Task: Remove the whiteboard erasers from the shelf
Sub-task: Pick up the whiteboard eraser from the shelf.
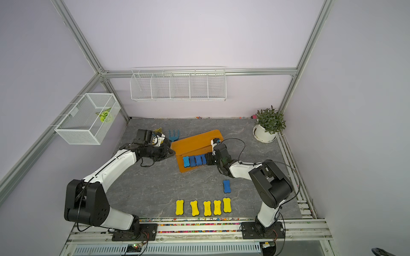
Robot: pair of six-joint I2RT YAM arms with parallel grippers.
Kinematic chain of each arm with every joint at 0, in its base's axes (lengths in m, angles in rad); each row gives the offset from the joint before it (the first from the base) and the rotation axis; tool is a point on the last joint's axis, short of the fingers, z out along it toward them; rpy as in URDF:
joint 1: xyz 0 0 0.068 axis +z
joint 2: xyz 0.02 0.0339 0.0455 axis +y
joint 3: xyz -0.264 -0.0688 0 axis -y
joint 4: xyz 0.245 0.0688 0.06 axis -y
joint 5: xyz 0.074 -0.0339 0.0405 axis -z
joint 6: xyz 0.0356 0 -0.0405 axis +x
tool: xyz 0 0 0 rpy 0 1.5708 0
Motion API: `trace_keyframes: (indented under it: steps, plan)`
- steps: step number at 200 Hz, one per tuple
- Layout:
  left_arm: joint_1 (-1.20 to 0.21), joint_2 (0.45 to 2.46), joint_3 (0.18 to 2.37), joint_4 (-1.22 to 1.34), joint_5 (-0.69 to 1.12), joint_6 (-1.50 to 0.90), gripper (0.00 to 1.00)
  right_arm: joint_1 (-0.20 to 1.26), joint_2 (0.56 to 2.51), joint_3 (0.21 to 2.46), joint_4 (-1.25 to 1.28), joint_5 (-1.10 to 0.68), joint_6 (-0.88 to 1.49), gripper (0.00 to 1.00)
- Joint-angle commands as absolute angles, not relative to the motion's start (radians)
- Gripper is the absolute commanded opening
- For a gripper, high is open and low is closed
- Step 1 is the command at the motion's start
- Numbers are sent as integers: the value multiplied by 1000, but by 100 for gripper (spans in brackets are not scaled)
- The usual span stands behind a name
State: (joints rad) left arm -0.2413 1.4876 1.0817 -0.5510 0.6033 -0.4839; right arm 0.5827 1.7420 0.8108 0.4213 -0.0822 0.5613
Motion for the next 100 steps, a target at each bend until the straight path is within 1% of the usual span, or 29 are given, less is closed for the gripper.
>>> trace_keyframes:
  steps: [1,36,100]
  plan:
    - [-241,1500,1095,-556,597,-466,17,584,1738,742,538,-65,584,34]
    - [-241,1497,1095,-557,598,-462,17,598,1736,679,648,-42,621,35]
    - [-241,1491,1090,-560,598,-457,17,613,1788,664,717,-34,661,35]
